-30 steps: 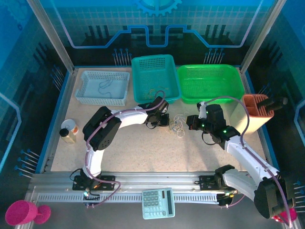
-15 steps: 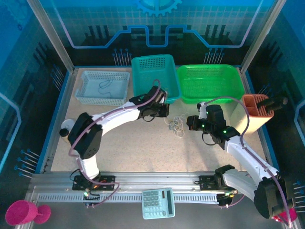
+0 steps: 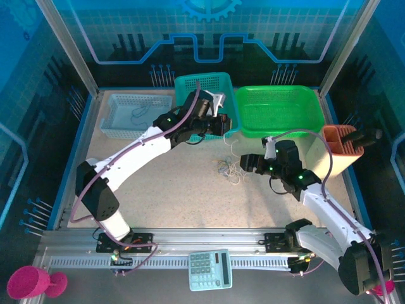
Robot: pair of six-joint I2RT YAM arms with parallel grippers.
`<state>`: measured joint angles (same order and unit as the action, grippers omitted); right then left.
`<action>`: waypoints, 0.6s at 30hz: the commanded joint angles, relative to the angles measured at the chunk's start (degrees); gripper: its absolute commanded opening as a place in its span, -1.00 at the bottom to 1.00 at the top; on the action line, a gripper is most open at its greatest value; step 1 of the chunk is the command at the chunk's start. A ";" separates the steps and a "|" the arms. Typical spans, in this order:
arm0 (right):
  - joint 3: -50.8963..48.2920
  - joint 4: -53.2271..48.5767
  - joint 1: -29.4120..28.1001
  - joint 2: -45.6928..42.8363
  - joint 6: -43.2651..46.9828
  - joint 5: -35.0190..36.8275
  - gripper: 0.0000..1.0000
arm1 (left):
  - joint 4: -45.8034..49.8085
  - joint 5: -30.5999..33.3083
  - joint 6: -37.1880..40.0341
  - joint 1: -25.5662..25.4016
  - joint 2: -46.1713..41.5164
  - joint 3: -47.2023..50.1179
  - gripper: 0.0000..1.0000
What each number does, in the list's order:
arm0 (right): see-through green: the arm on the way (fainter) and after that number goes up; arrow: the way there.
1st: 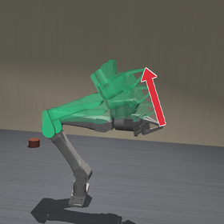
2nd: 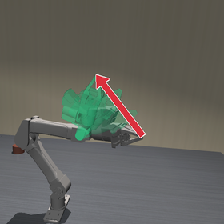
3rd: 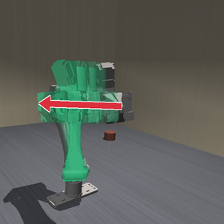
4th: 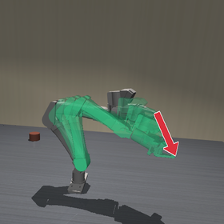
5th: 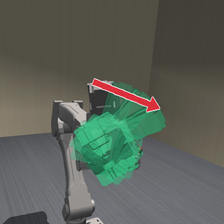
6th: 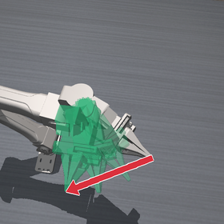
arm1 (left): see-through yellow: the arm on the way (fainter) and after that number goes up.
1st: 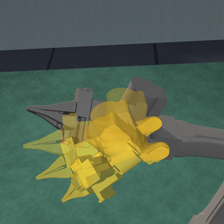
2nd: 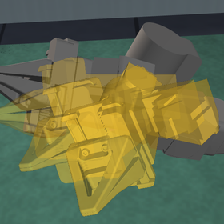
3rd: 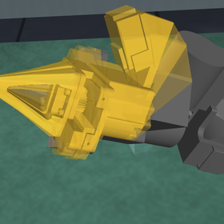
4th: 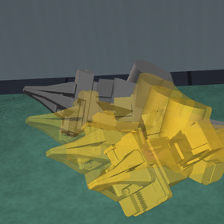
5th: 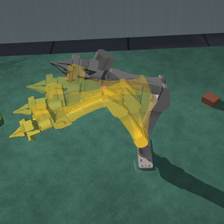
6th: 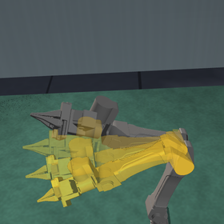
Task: Untangle the cables
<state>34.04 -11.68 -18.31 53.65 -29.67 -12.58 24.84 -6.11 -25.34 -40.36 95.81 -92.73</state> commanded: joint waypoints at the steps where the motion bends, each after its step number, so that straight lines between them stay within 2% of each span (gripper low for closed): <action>1: 0.23 2.44 -0.14 -1.01 1.72 -1.65 0.65 | 2.35 -2.76 0.60 -0.05 -0.88 -2.92 -1.00; 6: 1.09 5.12 -1.41 2.51 1.55 -0.33 0.68 | 1.89 -4.93 -0.84 0.01 -1.63 -4.59 -1.00; 12: 1.29 11.86 -3.21 10.73 0.29 3.36 0.68 | 1.59 -6.26 -2.07 0.02 -3.48 -7.54 -1.00; 18: 0.02 19.48 -4.19 19.44 -1.59 4.62 0.55 | 1.63 -5.93 -3.08 0.52 -4.65 -13.72 -1.00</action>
<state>34.13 1.67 -21.47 70.87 -30.22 -9.41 26.81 -10.68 -27.11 -40.23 94.08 -102.13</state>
